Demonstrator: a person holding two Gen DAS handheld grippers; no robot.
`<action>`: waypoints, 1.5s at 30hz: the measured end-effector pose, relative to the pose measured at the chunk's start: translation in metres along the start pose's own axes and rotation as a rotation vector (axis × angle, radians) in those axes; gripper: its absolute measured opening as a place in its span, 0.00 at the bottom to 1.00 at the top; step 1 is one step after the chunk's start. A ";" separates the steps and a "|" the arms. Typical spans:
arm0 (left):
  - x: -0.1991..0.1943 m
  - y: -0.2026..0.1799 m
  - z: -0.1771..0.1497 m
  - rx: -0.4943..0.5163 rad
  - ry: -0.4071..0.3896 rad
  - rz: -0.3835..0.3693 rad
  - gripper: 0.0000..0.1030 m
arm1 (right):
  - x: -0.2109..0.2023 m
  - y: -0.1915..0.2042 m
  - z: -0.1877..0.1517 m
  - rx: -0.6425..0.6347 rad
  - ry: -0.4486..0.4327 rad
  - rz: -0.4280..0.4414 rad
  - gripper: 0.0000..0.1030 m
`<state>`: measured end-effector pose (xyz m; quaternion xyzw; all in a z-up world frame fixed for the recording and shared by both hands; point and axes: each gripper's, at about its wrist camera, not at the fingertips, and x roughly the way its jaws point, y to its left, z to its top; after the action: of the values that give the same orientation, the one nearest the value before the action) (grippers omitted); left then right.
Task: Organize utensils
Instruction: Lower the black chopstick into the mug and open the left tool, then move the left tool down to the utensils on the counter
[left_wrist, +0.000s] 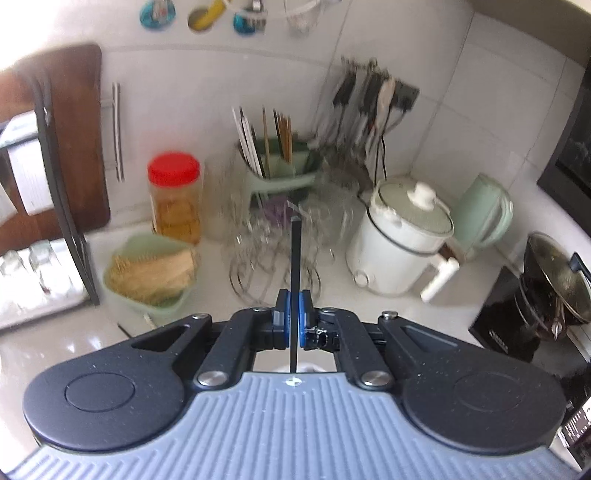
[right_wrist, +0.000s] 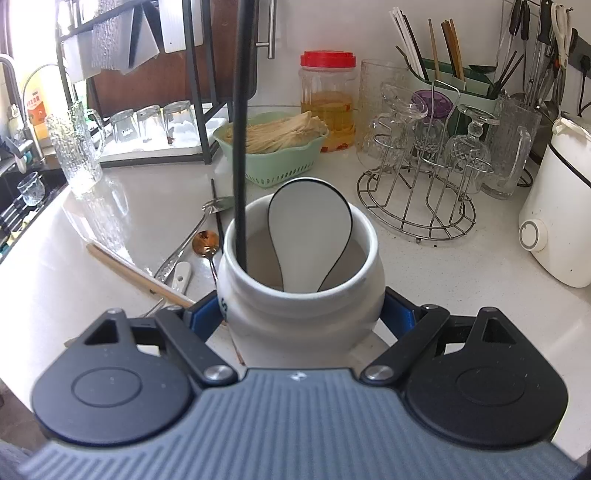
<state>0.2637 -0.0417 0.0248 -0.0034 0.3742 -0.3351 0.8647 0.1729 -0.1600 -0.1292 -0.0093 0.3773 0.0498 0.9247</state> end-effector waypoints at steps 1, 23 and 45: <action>0.002 0.000 -0.003 0.002 0.012 -0.001 0.05 | 0.000 0.000 0.000 0.000 -0.001 0.000 0.88; 0.031 -0.005 -0.035 -0.013 0.183 -0.007 0.05 | -0.001 -0.001 0.000 -0.012 -0.004 0.005 0.88; -0.023 0.002 -0.041 -0.152 0.155 0.064 0.31 | -0.001 -0.001 0.002 -0.020 0.006 0.012 0.88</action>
<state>0.2272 -0.0165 0.0096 -0.0310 0.4643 -0.2772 0.8406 0.1738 -0.1608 -0.1273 -0.0166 0.3797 0.0592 0.9231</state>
